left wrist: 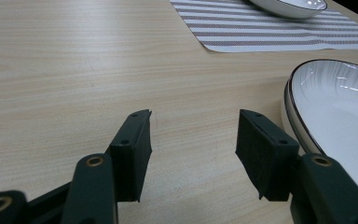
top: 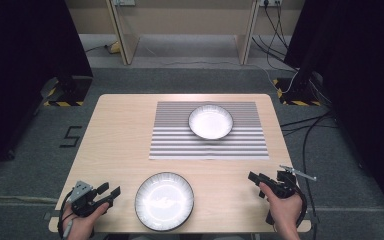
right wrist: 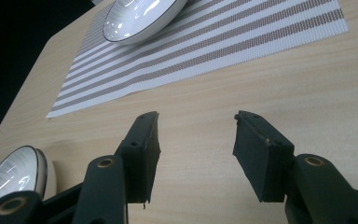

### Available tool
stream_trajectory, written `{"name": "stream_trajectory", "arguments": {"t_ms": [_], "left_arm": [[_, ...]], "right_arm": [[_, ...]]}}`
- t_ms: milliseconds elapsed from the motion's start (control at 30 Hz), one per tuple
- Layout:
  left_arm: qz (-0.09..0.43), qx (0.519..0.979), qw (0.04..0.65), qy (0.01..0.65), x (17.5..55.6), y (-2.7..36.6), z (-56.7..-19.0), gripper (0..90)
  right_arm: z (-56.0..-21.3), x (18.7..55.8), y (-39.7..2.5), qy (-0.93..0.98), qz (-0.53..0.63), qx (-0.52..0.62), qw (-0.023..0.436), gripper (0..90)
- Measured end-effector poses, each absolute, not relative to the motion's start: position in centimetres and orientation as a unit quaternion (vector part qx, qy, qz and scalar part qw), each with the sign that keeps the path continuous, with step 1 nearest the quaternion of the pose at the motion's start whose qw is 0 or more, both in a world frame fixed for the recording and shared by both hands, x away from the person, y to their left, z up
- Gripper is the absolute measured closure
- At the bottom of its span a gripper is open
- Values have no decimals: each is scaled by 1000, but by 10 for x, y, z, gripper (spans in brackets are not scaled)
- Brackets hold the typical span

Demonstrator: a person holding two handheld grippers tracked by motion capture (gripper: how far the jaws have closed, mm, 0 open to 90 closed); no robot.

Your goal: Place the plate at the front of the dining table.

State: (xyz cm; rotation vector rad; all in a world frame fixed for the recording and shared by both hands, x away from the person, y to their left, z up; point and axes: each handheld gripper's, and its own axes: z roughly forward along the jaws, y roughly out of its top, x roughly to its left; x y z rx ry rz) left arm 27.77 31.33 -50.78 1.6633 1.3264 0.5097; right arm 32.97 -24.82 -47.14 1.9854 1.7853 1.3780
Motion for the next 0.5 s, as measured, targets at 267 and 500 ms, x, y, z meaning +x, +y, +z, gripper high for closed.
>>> {"name": "stream_trajectory", "arguments": {"t_ms": [267,500], "left_arm": [[208,675,459,539,278,313,-508,444],[206,676,458,539,279,312,-508,443]], "right_arm": [[-476,312,-258,584,467,661,66,494],[-477,307,-261,576,475,662,68,485]]}}
